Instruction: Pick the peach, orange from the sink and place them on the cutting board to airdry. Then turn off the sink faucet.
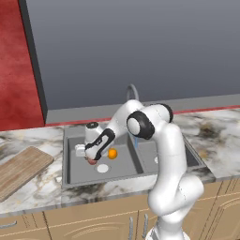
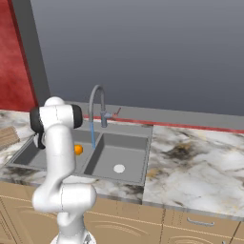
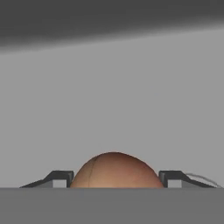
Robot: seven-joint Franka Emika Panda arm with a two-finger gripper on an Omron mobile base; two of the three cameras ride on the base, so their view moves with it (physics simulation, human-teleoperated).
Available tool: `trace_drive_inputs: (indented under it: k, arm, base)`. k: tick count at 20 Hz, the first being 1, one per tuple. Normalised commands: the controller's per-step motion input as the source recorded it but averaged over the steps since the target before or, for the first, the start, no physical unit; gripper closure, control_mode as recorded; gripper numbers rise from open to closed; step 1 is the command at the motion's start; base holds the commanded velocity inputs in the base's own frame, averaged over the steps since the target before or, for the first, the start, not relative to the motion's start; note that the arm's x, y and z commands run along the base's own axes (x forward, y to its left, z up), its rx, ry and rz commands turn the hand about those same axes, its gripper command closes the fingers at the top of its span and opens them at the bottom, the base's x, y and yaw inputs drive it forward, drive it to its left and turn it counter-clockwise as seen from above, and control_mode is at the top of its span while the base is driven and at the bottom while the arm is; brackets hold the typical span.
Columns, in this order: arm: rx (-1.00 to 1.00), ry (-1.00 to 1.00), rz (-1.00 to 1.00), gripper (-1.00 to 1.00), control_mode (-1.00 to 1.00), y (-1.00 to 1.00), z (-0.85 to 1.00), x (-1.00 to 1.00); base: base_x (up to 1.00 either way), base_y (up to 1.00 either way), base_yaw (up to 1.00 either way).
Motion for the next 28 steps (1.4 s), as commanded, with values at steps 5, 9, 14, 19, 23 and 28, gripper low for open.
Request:
trace_drive_inputs:
  k: [5, 9, 14, 19, 23, 28]
  arm:
    - [0.0, -0.04, 0.0, 1.0, -1.0, -0.02, 0.25, -0.31]
    - [0.03, 0.0, -0.01, 1.0, -1.0, -0.16, 0.54, -0.21]
    - [0.08, 0.02, -0.01, 1.0, -1.0, -0.23, 0.74, -0.08]
    - [0.09, 0.02, 0.0, 1.0, -1.0, -0.2, 0.68, -0.17]
    - [0.08, 0.0, 0.0, 1.0, -1.0, -0.12, 0.62, -0.28]
    - [0.01, -0.03, 0.0, 1.0, -1.0, -0.02, 0.48, -0.26]
  base:
    - [0.0, 0.0, 0.0]
    - [0.0, 0.0, 0.0]
    - [0.0, 0.0, 0.0]
    - [0.0, 0.0, 0.0]
    - [0.0, 0.0, 0.0]
    - [0.0, 0.0, 0.0]
